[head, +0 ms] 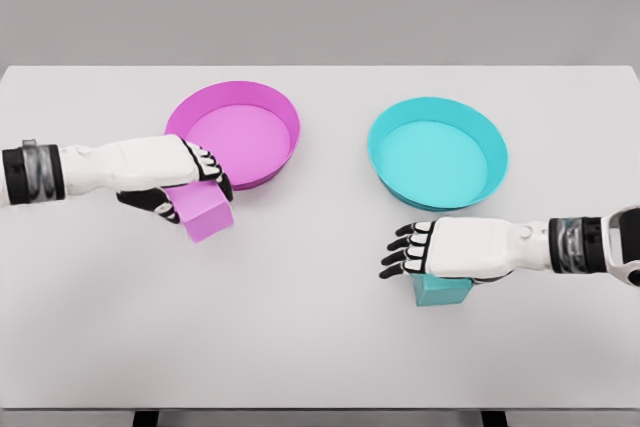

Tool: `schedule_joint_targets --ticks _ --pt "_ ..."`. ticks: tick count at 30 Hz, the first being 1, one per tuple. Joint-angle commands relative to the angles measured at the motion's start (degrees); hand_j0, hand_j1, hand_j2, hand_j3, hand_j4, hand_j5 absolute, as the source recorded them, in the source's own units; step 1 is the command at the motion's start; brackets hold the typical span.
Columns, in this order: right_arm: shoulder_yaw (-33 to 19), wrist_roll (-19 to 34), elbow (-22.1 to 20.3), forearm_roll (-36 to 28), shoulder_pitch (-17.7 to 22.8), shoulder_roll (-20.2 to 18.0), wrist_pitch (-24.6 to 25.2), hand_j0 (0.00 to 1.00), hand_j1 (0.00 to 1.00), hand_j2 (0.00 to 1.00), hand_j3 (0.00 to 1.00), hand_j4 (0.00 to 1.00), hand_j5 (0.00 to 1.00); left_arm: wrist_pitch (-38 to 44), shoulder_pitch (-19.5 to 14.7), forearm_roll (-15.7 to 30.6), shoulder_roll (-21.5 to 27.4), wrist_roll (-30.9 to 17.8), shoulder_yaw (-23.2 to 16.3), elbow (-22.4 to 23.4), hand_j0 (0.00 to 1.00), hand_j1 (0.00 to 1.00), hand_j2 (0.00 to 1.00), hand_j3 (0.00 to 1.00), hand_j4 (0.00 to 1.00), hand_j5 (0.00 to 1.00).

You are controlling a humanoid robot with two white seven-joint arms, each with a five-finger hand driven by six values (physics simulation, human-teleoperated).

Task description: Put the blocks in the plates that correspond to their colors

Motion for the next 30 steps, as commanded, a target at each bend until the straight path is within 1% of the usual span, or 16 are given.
schedule_joint_targets --ticks 1,2,4,6,9,12,16,19,20,21,22,24,26,28,29,30 --pt "0.0 0.0 -0.1 -0.2 0.0 0.2 0.1 1.00 1.00 1.00 1.00 1.00 1.00 0.1 -0.1 0.5 0.1 0.3 0.2 0.3 0.48 0.48 0.48 0.48 0.48 0.48" --pt "0.0 0.1 -0.1 -0.1 0.0 0.2 0.1 1.00 1.00 1.00 1.00 1.00 1.00 0.1 -1.0 0.5 -0.1 0.3 0.2 1.3 0.48 0.48 0.48 0.48 0.48 0.48" --pt "-0.1 2.9 -0.1 0.0 0.0 0.3 0.1 0.88 0.88 0.88 0.88 0.88 0.88 0.1 -2.4 0.5 -1.6 0.3 0.2 4.7 0.48 0.48 0.48 0.48 0.48 0.48" --pt "-0.2 3.2 -0.1 0.0 0.0 0.2 0.1 0.81 0.81 0.81 0.81 0.81 0.81 0.1 -3.8 0.5 -3.1 0.3 0.2 8.5 0.48 0.48 0.48 0.48 0.48 0.48" --pt "-0.5 3.3 -0.1 0.0 -0.1 0.1 0.1 0.77 0.77 0.77 0.77 0.77 0.77 0.1 -7.0 0.4 -6.6 0.3 0.3 16.5 0.48 0.48 0.48 0.48 0.48 0.48" --pt "-0.8 3.2 -0.2 -0.1 -0.2 0.1 0.1 0.70 0.70 0.70 0.70 0.70 0.70 0.1 -9.0 0.4 -9.7 0.3 0.3 22.3 0.48 0.48 0.48 0.48 0.48 0.48" --pt "-2.2 3.2 -0.2 -0.5 -0.6 0.1 0.1 0.65 0.65 0.65 0.65 0.65 0.65 0.1 -13.2 -0.3 -16.3 0.2 0.3 34.1 0.48 0.48 0.48 0.48 0.48 0.48" --pt "-2.5 3.1 -0.2 -0.7 -0.7 0.1 0.1 0.62 0.62 0.62 0.62 0.62 0.62 0.1 -14.0 -0.3 -18.1 0.3 0.4 36.4 0.51 0.51 0.51 0.51 0.51 0.51" --pt "-2.5 3.1 -0.3 -0.6 -0.7 0.2 0.1 0.62 0.62 0.62 0.62 0.62 0.62 0.1 -14.4 -0.2 -18.4 0.3 0.4 37.1 0.55 0.55 0.55 0.55 0.55 0.55" --pt "-2.5 3.1 -0.3 -0.7 -0.7 0.2 0.1 0.59 0.59 0.59 0.59 0.59 0.59 0.1 -14.5 -0.2 -18.6 0.3 0.4 37.2 0.63 0.63 0.63 0.63 0.63 0.63" --pt "-2.8 3.1 -0.3 -0.7 -0.7 0.3 0.1 0.58 0.58 0.58 0.58 0.58 0.58 0.1 -14.5 0.3 -18.6 0.3 0.5 37.2 0.82 0.82 0.82 0.82 0.82 0.82" --pt "-3.7 2.9 -0.3 -0.9 -0.7 0.3 0.1 0.55 0.55 0.55 0.55 0.55 0.55 0.1 -14.7 0.5 -18.5 0.3 0.6 37.1 1.00 1.00 1.00 1.00 1.00 1.00" --pt "-4.3 3.0 -0.3 -1.6 -0.8 0.3 0.1 0.55 0.55 0.55 0.55 0.55 0.55 0.1 -14.9 0.6 -18.3 0.3 0.6 36.9 1.00 1.00 1.00 1.00 1.00 1.00" --pt "-5.4 2.9 -0.3 -1.8 -0.9 0.3 0.1 0.55 0.55 0.55 0.55 0.55 0.55 0.1 -15.7 2.6 -17.4 0.3 0.6 36.4 1.00 1.00 1.00 1.00 1.00 1.00" --pt "-5.4 2.9 -0.3 -2.5 -1.0 0.3 0.1 0.55 0.55 0.55 0.55 0.55 0.55 0.1 -15.9 3.1 -16.6 0.3 0.6 35.9 1.00 1.00 1.00 1.00 1.00 1.00" --pt "-5.5 2.9 -0.3 -3.3 -1.6 0.3 0.1 0.55 0.55 0.55 0.55 0.55 0.55 0.1 -16.2 4.0 -14.4 0.3 0.6 33.9 1.00 1.00 1.00 1.00 1.00 1.00"
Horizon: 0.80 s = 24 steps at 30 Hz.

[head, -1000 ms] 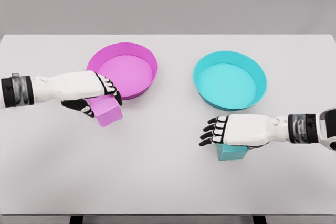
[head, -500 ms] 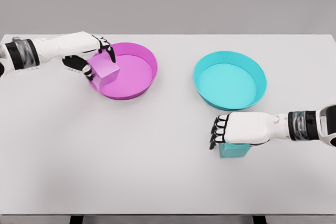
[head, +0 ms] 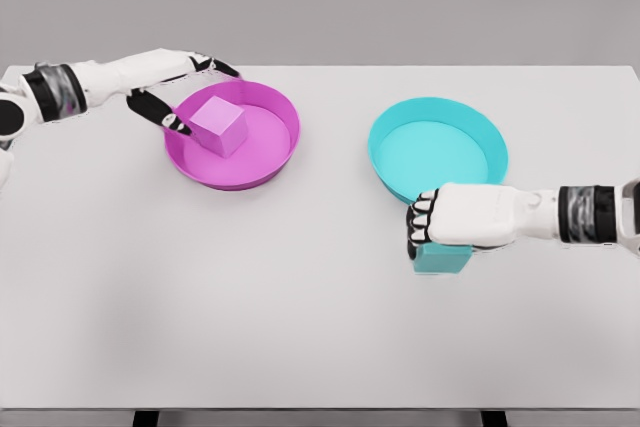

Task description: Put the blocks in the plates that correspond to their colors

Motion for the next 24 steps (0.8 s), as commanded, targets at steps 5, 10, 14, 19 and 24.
schedule_joint_targets --ticks 5,10,14,19,24 --pt "-0.5 0.0 -0.1 -2.8 -1.3 0.1 0.2 0.55 0.55 0.55 0.55 0.55 0.55 0.2 3.2 2.9 21.8 0.1 -0.2 -15.0 1.00 1.00 1.00 1.00 1.00 1.00" --pt "-0.5 -0.1 -0.3 -4.1 -3.2 0.0 0.2 0.55 0.55 0.55 0.55 0.55 0.55 0.2 13.8 9.2 28.0 0.0 -0.8 -23.3 1.00 1.00 1.00 1.00 1.00 1.00" --pt "-0.5 -0.1 1.7 -4.6 -5.1 0.2 0.2 0.55 0.55 0.55 0.55 0.55 0.55 0.2 16.5 8.9 24.0 -0.6 -2.3 -22.0 1.00 1.00 1.00 1.00 1.00 1.00" --pt "-0.5 0.0 9.8 -4.9 -8.5 4.5 0.2 0.56 0.56 0.56 0.56 0.56 0.56 0.2 17.0 4.5 18.7 -0.7 -1.5 -16.6 1.00 1.00 1.00 1.00 1.00 1.00" --pt "-0.4 0.3 17.1 -4.8 -11.5 8.6 0.2 0.56 0.56 0.56 0.56 0.56 0.56 0.2 18.2 4.8 18.7 -0.7 -0.8 -16.3 1.00 1.00 1.00 1.00 1.00 1.00"
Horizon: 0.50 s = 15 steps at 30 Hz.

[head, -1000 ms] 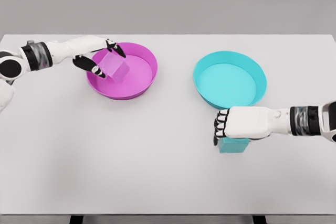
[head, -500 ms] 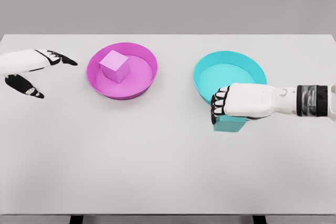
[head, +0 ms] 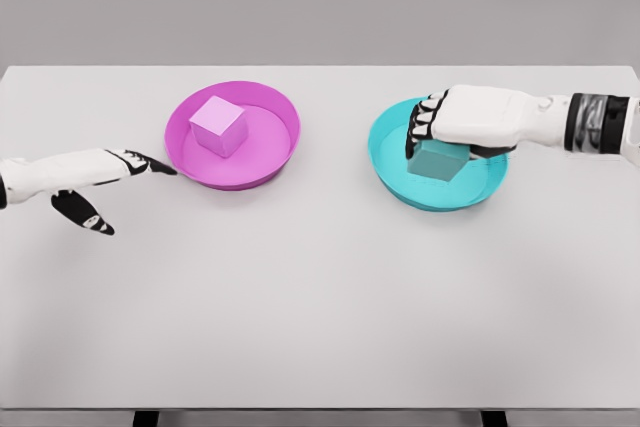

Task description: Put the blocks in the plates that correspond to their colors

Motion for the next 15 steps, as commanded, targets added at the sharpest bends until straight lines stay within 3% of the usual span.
schedule_joint_targets --ticks 1,3,10,11,13,15 --pt "0.0 0.3 5.3 -0.2 0.0 2.9 0.1 0.56 0.56 0.56 0.56 0.56 0.56 0.2 0.0 0.3 -0.3 0.0 0.6 0.6 1.00 1.00 1.00 1.00 1.00 1.00" --pt "0.1 0.3 10.0 0.5 -0.4 5.3 0.1 0.57 0.57 0.57 0.57 0.57 0.57 0.2 0.1 0.3 -0.1 0.0 1.0 0.7 1.00 1.00 1.00 1.00 1.00 1.00" --pt "0.0 1.6 15.3 2.7 -1.0 7.2 0.1 0.67 0.67 0.67 0.67 0.67 0.67 0.2 0.4 0.5 0.3 0.0 1.4 0.7 1.00 1.00 1.00 1.00 1.00 1.00" --pt "0.0 1.6 16.2 2.9 -1.2 7.2 0.1 0.70 0.70 0.70 0.70 0.70 0.70 0.2 0.4 0.5 0.3 0.0 1.4 0.7 1.00 1.00 1.00 1.00 1.00 1.00" --pt "0.0 1.6 16.2 2.8 -1.1 7.1 0.1 1.00 1.00 1.00 1.00 1.00 1.00 0.2 0.4 0.5 0.4 0.0 1.5 1.0 1.00 1.00 1.00 1.00 1.00 1.00" --pt "0.0 1.6 16.0 2.8 -1.1 7.2 0.1 1.00 1.00 1.00 1.00 1.00 1.00 0.2 0.4 0.6 0.4 0.0 1.6 1.6 1.00 1.00 1.00 1.00 1.00 1.00"
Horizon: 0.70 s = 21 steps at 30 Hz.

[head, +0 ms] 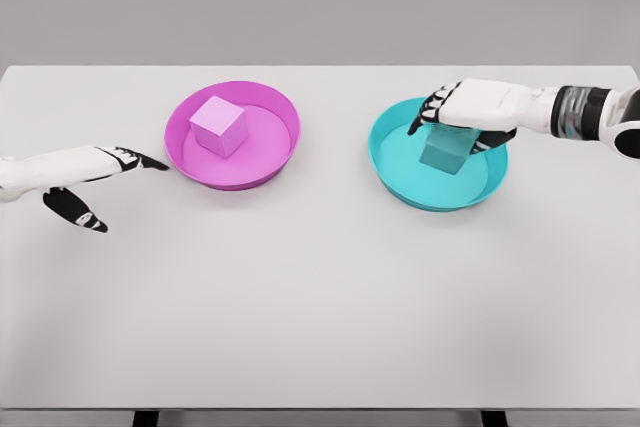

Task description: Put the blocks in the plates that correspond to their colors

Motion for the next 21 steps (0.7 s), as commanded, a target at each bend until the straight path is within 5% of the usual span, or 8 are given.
schedule_joint_targets --ticks 1,7,10,12,15,21 --pt "-0.1 0.0 0.3 -0.1 0.0 0.1 0.1 1.00 1.00 1.00 1.00 1.00 1.00 0.1 0.0 0.4 0.1 0.0 0.3 0.6 1.00 1.00 1.00 1.00 1.00 1.00" --pt "-1.1 -0.2 -0.4 -0.7 -0.3 -1.4 0.1 1.00 1.00 1.00 1.00 1.00 1.00 0.1 0.0 0.4 0.1 0.0 0.3 0.8 1.00 1.00 1.00 1.00 1.00 1.00" --pt "-8.9 -1.3 -5.4 -1.7 0.9 -7.9 0.1 1.00 1.00 1.00 1.00 1.00 1.00 0.1 0.0 0.4 0.2 0.0 0.4 0.8 1.00 1.00 1.00 1.00 1.00 1.00" --pt "-9.4 -2.6 -8.2 -4.8 3.9 -12.0 0.1 1.00 1.00 1.00 1.00 1.00 1.00 0.1 0.0 0.4 0.1 0.0 0.3 0.8 1.00 1.00 1.00 1.00 1.00 1.00" --pt "-9.7 -4.0 -17.9 -4.9 9.4 -19.5 0.1 1.00 1.00 1.00 1.00 1.00 1.00 0.1 0.0 0.4 0.2 0.0 0.3 0.8 1.00 1.00 1.00 1.00 1.00 1.00" --pt "-9.7 -6.6 -19.3 -4.6 17.0 -22.7 0.1 1.00 1.00 1.00 1.00 1.00 1.00 0.1 0.1 0.4 0.2 0.0 0.6 0.8 1.00 1.00 1.00 1.00 1.00 1.00"
